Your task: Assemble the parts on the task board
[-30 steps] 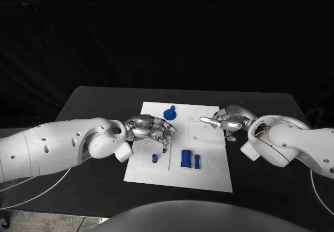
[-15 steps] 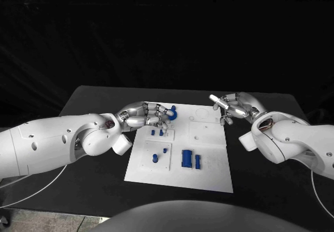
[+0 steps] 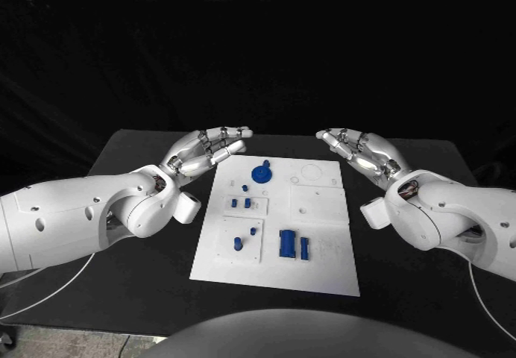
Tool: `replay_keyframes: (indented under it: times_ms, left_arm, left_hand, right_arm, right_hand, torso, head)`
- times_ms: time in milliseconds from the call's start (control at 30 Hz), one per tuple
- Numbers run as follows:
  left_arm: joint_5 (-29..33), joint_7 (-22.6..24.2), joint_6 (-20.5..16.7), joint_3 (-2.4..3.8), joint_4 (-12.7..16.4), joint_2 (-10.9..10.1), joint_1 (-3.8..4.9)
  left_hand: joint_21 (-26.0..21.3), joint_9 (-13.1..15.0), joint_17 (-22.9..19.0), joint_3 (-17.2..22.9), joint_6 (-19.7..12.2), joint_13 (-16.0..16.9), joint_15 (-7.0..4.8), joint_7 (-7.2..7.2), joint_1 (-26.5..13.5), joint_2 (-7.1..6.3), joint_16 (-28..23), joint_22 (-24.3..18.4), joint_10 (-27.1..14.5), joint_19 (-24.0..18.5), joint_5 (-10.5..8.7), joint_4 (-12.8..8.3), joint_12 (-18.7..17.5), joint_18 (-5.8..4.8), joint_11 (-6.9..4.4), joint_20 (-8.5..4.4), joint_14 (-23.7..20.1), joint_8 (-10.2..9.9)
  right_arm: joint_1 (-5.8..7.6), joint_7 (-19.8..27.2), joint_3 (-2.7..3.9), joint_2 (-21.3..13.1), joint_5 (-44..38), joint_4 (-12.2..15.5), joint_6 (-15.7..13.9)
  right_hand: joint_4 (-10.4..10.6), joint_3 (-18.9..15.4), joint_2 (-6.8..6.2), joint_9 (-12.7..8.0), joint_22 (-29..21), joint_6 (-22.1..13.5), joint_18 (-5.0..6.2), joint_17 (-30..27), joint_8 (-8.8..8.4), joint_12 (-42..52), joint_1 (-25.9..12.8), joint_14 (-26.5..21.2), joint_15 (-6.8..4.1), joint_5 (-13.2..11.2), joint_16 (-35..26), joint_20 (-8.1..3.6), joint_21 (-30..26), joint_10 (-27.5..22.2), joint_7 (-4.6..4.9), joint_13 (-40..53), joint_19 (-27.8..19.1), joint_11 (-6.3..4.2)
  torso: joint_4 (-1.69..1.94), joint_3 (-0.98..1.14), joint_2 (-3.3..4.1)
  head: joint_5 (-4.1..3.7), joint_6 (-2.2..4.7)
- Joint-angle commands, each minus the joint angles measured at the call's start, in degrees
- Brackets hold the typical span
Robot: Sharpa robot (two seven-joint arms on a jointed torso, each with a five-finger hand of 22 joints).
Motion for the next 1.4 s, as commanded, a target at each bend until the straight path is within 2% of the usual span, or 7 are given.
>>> replay_keyframes:
  times_ms: [33, 433, 467, 533, 667, 1367, 1400]
  left_arm:
    - [-1.50, 3.61, -4.67, -0.05, -0.64, 1.00, 0.12]
    - [-1.68, 3.50, -5.92, -0.15, -1.18, 2.12, 0.10]
    - [-0.97, 2.05, -4.65, -0.16, -1.19, 2.00, 0.01]
    - [-0.77, 1.96, -5.01, 0.00, -1.22, 2.10, -0.11]
    - [0.36, 1.43, -7.09, 0.90, -1.39, 2.69, -0.80]
    - [14.45, -5.22, -33.06, 12.19, -3.49, 10.07, -9.42]
    - [14.61, -5.29, -33.35, 12.32, -3.52, 10.15, -9.52]
  left_hand:
    - [-0.26, -0.14, -0.33, -1.50, -1.03, -0.16, -0.50, -0.96, 0.26, 0.65, -2.53, -5.58, -2.35, -2.14, -0.19, -0.07, -2.09, 0.33, -1.16, 0.57, -1.37, -5.19]
    - [-0.21, -0.76, -0.60, -2.52, -5.70, -0.44, -0.23, -5.00, 0.60, 0.77, -4.47, -9.60, -5.43, -2.31, 0.37, 0.01, -3.47, 2.67, -1.08, 1.35, -2.31, -13.31]
    - [-2.77, -3.43, -1.57, 1.31, -12.66, -2.80, -2.33, -4.59, -22.09, -4.28, -8.82, -18.43, -8.32, -7.27, -4.63, -4.90, -9.71, 0.02, -3.15, -3.91, -3.98, -14.93]
    - [-2.77, -3.43, -1.57, 1.51, -13.20, -2.80, -2.32, -4.59, -24.03, -4.28, -8.82, -19.50, -8.32, -7.27, -4.82, -5.43, -9.83, 0.02, -3.15, -4.15, -3.98, -19.34]
    - [-2.77, -3.43, -1.57, 2.71, -15.45, -2.80, -6.54, -4.59, -31.18, -4.28, -8.82, -22.30, -8.32, -7.27, -6.37, -6.96, -11.81, 0.02, -3.15, -5.54, -3.98, -19.34]
    - [-2.77, -3.43, -1.57, 9.48, -23.14, -2.80, -6.54, -4.59, -56.55, -4.28, -8.82, -32.35, -8.32, -7.27, -15.63, -16.71, -18.50, -4.70, -3.15, -10.89, -3.98, -19.34]
    - [-2.77, -3.43, -1.57, 9.48, -23.44, -2.80, -6.54, -4.59, -57.28, -4.28, -8.82, -32.63, -8.32, -7.27, -15.63, -16.71, -18.72, -4.70, -3.15, -15.02, -3.98, -19.34]
  right_arm:
    - [-0.09, 6.33, 0.00, 0.22, 3.67, -0.67, 9.12]
    - [-0.72, 7.59, -0.09, 0.27, 3.34, -1.73, 8.42]
    - [-0.62, 5.34, -0.10, 0.23, 2.98, -1.68, 7.49]
    - [-0.75, 5.44, 0.05, 0.38, 3.30, -1.80, 7.12]
    - [-1.49, 5.98, 0.88, 1.27, 5.13, -2.47, 5.04]
    - [-9.25, 11.74, 9.73, 10.56, 24.42, -9.49, -16.90]
    - [-9.25, 11.75, 9.73, 10.56, 24.43, -9.49, -16.91]
  right_hand:
    - [0.05, -0.50, 0.16, -5.97, -5.39, -2.79, 1.58, -2.38, -1.60, -3.11, 0.65, -2.74, -0.67, -0.17, -2.95, -0.24, -0.63, -2.76, -2.23, -6.70, -1.65, -2.13]
    - [-0.02, 0.24, -0.84, -16.48, -7.02, -4.15, 4.48, -3.61, -2.14, -2.37, 1.20, -3.34, -0.19, 1.48, -4.33, -0.35, -0.77, -3.59, -3.72, -14.27, -1.88, -2.37]
    - [-5.04, 6.14, -3.91, -19.87, -8.14, -10.64, 0.99, -4.24, -6.54, -7.45, -17.77, -4.55, -2.52, -1.02, -5.91, -4.73, -0.94, -6.64, -2.70, -16.66, -1.99, -7.80]
    - [-8.42, 10.57, -5.38, -22.66, -8.14, -14.73, -0.81, -4.24, -9.34, -10.58, -29.50, -4.55, -7.62, -6.30, -5.91, -7.63, -0.94, -6.64, -2.70, -18.58, -1.99, -7.80]
    - [-12.58, 15.81, -11.34, -28.65, -8.14, -19.74, -5.83, -4.24, -16.13, -18.24, -45.67, -4.55, -7.62, -6.30, -5.91, -14.55, -0.94, -6.64, -2.70, -22.78, -1.99, -7.80]
    - [-16.63, 20.95, -11.34, -28.65, -8.14, -24.64, -5.83, -4.24, -16.13, -18.24, -61.44, -4.55, -7.62, -6.30, -5.91, -14.55, -0.94, -6.64, -2.70, -22.78, -1.99, -7.80]
    - [-16.63, 20.95, -11.34, -28.65, -8.14, -24.64, -5.83, -4.24, -16.13, -18.24, -61.44, -4.55, -7.62, -6.30, -5.91, -14.55, -0.94, -6.64, -2.70, -22.78, -1.99, -7.80]
  torso:
    - [0.00, 0.32, 0.33]
    - [0.08, 0.19, 0.13]
    - [0.10, 0.20, 0.11]
    - [0.10, 0.19, 0.06]
    - [0.08, 0.16, -0.19]
    - [-0.24, -0.29, -3.61]
    - [-0.24, -0.29, -3.66]
  head:
    - [0.14, 0.00]
    - [0.38, 0.00]
    - [0.26, 0.00]
    - [0.22, 0.18]
    - [-0.04, 1.23]
    - [-3.46, 15.10]
    - [-3.51, 15.31]
